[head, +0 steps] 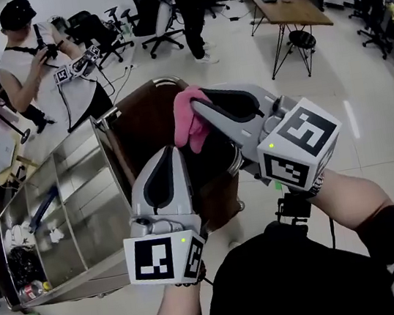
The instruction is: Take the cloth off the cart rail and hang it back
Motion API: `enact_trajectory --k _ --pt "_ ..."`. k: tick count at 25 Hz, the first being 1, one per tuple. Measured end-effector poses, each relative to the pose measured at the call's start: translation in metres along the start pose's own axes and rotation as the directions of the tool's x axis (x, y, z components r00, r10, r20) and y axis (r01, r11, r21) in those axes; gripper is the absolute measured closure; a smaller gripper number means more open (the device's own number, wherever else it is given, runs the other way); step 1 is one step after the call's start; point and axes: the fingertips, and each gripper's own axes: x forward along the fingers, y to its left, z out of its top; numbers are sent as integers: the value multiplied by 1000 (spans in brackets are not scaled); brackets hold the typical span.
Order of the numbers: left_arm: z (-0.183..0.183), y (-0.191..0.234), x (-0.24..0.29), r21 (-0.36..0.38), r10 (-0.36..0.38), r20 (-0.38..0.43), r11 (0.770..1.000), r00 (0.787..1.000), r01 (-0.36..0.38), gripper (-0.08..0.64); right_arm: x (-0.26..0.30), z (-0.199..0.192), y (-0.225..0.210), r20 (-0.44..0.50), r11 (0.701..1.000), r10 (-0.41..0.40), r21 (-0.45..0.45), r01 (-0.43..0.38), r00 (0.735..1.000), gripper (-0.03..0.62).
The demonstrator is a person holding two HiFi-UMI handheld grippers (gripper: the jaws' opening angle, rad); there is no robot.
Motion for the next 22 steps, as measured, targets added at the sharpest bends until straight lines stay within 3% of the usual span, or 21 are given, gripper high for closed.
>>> enact_trajectory --k 7,12,22 --pt "-29 37 8 -6 72 -14 997 997 -72 557 45 -31 -15 -11 995 95 30 -95 995 538" --pt "-47 48 37 8 139 -26 990 990 -139 557 63 -53 -51 -41 988 140 66 -138 989 538" --pt "-73 62 99 39 284 -42 958 958 -283 557 99 -82 -113 -49 930 348 142 -338 936 538"
